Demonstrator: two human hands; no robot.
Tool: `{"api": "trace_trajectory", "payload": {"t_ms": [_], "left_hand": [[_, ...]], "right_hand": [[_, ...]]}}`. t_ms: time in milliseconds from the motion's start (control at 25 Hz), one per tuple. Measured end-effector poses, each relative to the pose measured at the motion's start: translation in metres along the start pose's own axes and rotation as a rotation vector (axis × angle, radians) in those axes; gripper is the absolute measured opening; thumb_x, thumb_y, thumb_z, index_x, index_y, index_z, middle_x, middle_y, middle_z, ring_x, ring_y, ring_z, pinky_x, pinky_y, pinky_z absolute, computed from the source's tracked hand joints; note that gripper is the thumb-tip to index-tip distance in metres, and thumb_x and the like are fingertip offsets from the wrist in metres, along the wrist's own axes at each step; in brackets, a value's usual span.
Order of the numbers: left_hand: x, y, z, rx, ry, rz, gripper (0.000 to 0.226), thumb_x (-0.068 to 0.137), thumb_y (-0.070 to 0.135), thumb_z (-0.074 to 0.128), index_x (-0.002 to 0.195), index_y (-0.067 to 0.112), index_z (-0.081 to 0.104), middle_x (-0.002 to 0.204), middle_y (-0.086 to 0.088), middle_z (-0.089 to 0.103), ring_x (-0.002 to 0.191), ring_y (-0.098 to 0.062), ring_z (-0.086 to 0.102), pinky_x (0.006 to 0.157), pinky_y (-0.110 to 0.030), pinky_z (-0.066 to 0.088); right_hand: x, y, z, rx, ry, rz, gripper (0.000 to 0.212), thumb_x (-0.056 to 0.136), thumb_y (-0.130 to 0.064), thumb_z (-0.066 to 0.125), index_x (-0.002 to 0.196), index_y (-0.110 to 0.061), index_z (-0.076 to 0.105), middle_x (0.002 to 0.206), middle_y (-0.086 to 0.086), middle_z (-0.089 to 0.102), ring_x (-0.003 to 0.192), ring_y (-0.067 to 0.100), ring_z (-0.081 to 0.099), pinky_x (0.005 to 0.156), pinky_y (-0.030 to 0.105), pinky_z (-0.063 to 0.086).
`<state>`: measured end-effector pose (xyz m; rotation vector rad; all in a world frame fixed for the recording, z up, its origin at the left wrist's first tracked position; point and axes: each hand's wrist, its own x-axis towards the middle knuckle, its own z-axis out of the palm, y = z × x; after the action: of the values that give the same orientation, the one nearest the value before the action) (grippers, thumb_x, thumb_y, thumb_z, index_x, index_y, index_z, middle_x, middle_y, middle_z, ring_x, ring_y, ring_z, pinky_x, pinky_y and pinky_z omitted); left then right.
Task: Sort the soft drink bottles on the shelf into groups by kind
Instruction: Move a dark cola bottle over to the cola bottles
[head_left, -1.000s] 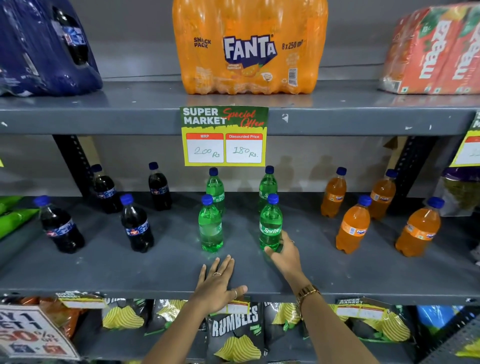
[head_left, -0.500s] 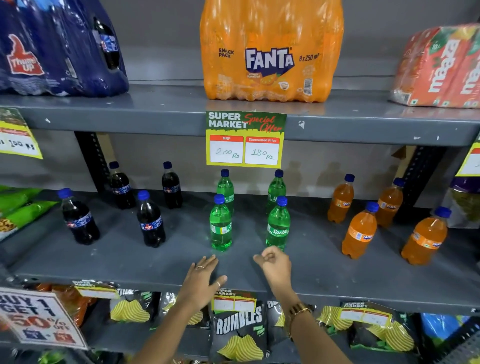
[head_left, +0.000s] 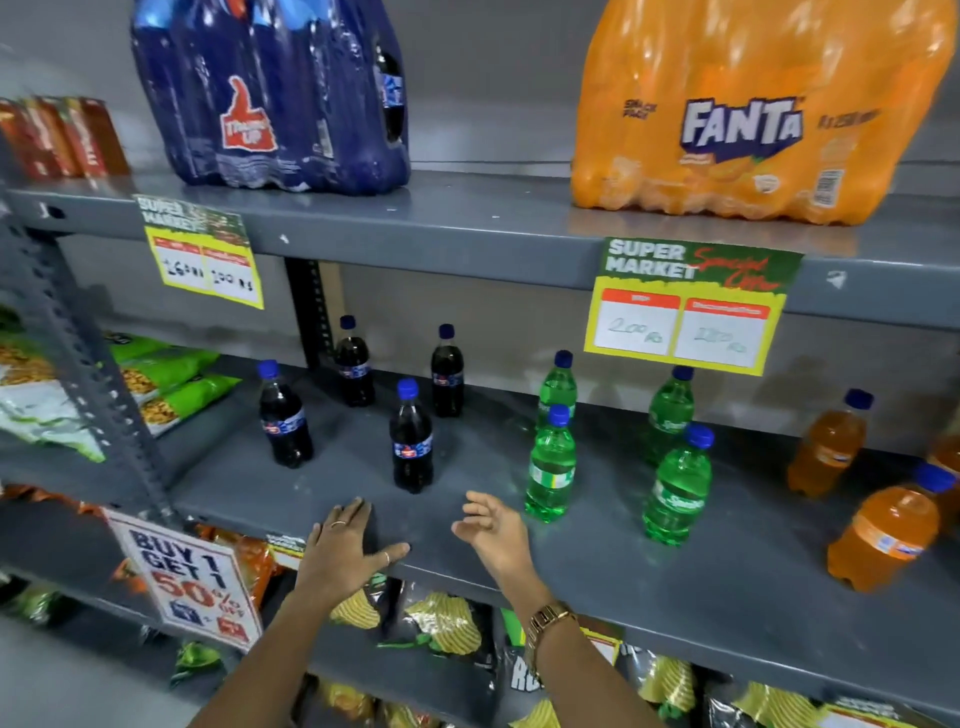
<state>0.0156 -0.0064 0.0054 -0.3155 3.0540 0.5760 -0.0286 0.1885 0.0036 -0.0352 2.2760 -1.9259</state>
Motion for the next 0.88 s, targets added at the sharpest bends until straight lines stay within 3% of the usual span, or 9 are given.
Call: {"api": "trace_trajectory", "payload": {"t_ms": [120, 280, 400, 520, 600, 760, 880], "left_hand": [[0.008, -0.017, -0.014, 0.003, -0.096, -0.086, 0.108, 0.072, 0.074, 0.053, 0.150, 0.015, 0.005, 0.161, -0.001, 0.001, 0.147, -0.025, -0.001, 0.120, -0.045, 0.004], [0.017, -0.027, -0.017, 0.065, -0.181, -0.142, 0.119, 0.066, 0.080, 0.051, 0.149, 0.021, -0.011, 0.159, 0.002, -0.017, 0.146, -0.027, -0.015, 0.118, -0.047, -0.006], [0.021, -0.028, -0.015, 0.044, -0.200, -0.152, 0.126, 0.059, 0.084, 0.051, 0.149, 0.023, -0.013, 0.158, 0.004, -0.020, 0.145, -0.027, -0.019, 0.117, -0.047, -0.009], [0.021, -0.029, -0.015, 0.028, -0.199, -0.154, 0.135, 0.046, 0.091, 0.044, 0.148, 0.025, -0.013, 0.158, 0.005, -0.020, 0.145, -0.026, -0.020, 0.117, -0.048, -0.011], [0.021, -0.031, -0.013, 0.019, -0.192, -0.155, 0.133, 0.051, 0.088, 0.049, 0.148, 0.024, -0.014, 0.158, 0.005, -0.020, 0.144, -0.026, -0.020, 0.117, -0.048, -0.012], [0.020, -0.032, -0.012, 0.006, -0.160, -0.155, 0.127, 0.059, 0.083, 0.054, 0.149, 0.024, -0.013, 0.158, 0.005, -0.019, 0.144, -0.026, -0.021, 0.117, -0.048, -0.012], [0.020, -0.032, -0.012, -0.006, -0.162, -0.153, 0.140, 0.041, 0.094, 0.044, 0.149, 0.025, -0.012, 0.158, 0.005, -0.018, 0.144, -0.027, -0.020, 0.116, -0.048, -0.012]], "right_hand": [[0.016, -0.005, 0.018, -0.010, -0.015, 0.005, 0.047, 0.076, 0.009, 0.065, 0.120, 0.005, 0.049, 0.074, -0.007, 0.049, 0.056, -0.004, 0.050, 0.066, 0.013, 0.047], [0.032, -0.019, 0.042, -0.027, -0.053, -0.008, 0.065, 0.076, 0.001, 0.070, 0.132, 0.001, 0.038, 0.106, 0.004, 0.052, 0.093, 0.013, 0.051, 0.085, 0.021, 0.043], [0.044, -0.024, 0.054, -0.037, -0.045, -0.040, 0.070, 0.074, -0.002, 0.071, 0.134, -0.007, 0.036, 0.124, 0.013, 0.056, 0.101, 0.015, 0.057, 0.096, 0.032, 0.047], [0.052, -0.021, 0.065, -0.190, 0.042, -0.107, 0.051, 0.071, -0.014, 0.073, 0.117, -0.016, 0.052, 0.117, 0.011, 0.057, 0.104, 0.026, 0.060, 0.095, 0.046, 0.050], [0.053, -0.018, 0.072, -0.269, 0.051, -0.130, 0.043, 0.071, -0.023, 0.072, 0.110, -0.017, 0.054, 0.110, 0.011, 0.061, 0.104, 0.029, 0.059, 0.091, 0.048, 0.051], [0.054, -0.017, 0.076, -0.318, 0.061, -0.190, 0.045, 0.073, -0.028, 0.072, 0.112, -0.014, 0.053, 0.112, 0.012, 0.062, 0.105, 0.029, 0.058, 0.090, 0.045, 0.051], [0.054, -0.019, 0.079, -0.395, 0.062, -0.218, 0.052, 0.077, -0.033, 0.069, 0.121, -0.014, 0.050, 0.117, 0.010, 0.064, 0.109, 0.028, 0.055, 0.090, 0.038, 0.048]]}}
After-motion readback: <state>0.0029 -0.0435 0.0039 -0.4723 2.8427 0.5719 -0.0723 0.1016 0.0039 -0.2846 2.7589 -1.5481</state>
